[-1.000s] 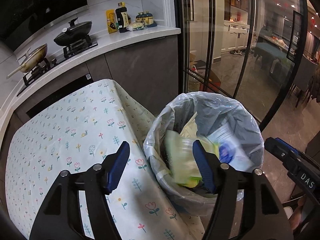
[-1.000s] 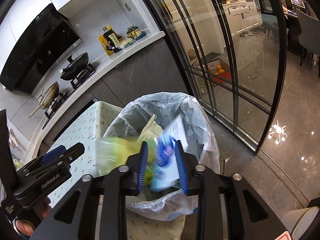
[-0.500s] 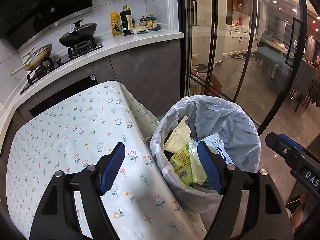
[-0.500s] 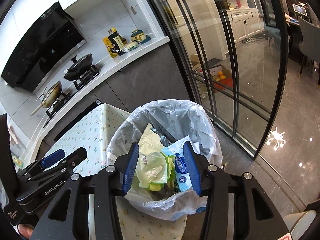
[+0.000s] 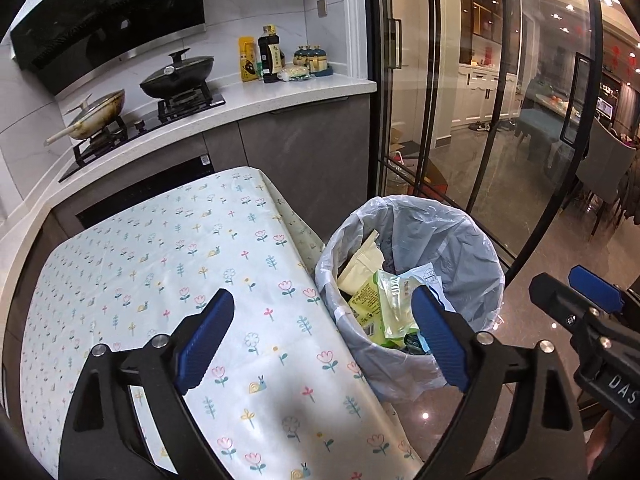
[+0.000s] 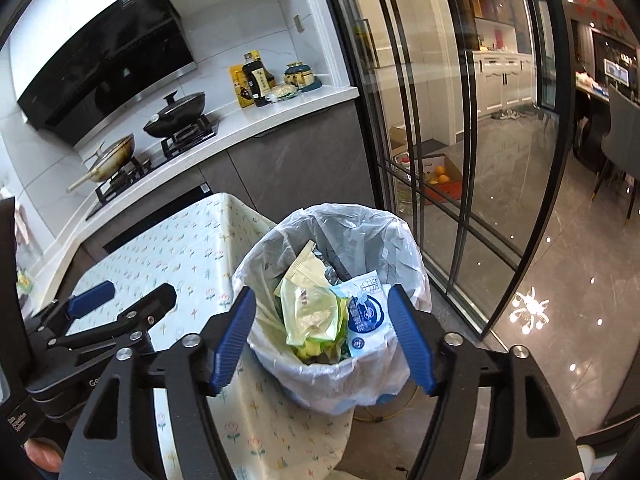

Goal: Collect trash

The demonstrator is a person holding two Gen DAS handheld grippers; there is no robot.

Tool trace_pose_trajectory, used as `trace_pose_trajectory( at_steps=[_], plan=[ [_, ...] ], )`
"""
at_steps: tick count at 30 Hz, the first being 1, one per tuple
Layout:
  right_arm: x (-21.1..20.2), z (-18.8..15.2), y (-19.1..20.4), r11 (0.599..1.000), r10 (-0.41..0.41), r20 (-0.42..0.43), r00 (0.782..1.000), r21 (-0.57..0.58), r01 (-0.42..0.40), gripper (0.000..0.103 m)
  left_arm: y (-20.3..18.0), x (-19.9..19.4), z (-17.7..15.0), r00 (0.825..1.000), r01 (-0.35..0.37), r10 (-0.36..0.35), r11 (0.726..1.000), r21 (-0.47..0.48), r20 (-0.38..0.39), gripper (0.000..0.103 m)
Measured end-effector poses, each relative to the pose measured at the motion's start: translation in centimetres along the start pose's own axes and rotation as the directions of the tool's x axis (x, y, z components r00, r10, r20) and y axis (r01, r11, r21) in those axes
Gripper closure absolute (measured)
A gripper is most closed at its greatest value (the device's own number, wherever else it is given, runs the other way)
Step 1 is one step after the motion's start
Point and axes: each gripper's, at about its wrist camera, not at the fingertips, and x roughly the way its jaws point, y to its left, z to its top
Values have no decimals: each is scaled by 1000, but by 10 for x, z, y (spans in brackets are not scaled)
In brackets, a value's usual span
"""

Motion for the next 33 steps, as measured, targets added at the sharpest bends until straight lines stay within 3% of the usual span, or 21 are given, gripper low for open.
trace_pose_trajectory(
  at_steps=[4,15,33],
  plan=[
    [-12,-6,8,1000,-5,-3,1000,-30,5,28,2,-10,-5,1000,-2,2,1000,-4,-7,17],
    [-28,-19,13,998,-6,-8,1000,-58,5,19,11,-31,-25,1000,-24,24,999,-39,-9,12],
    [-28,-22,7,996,-29,-20,999,-82,28,18,6,-33,-38,998,-62,61,997,-42,-17,12]
  ],
)
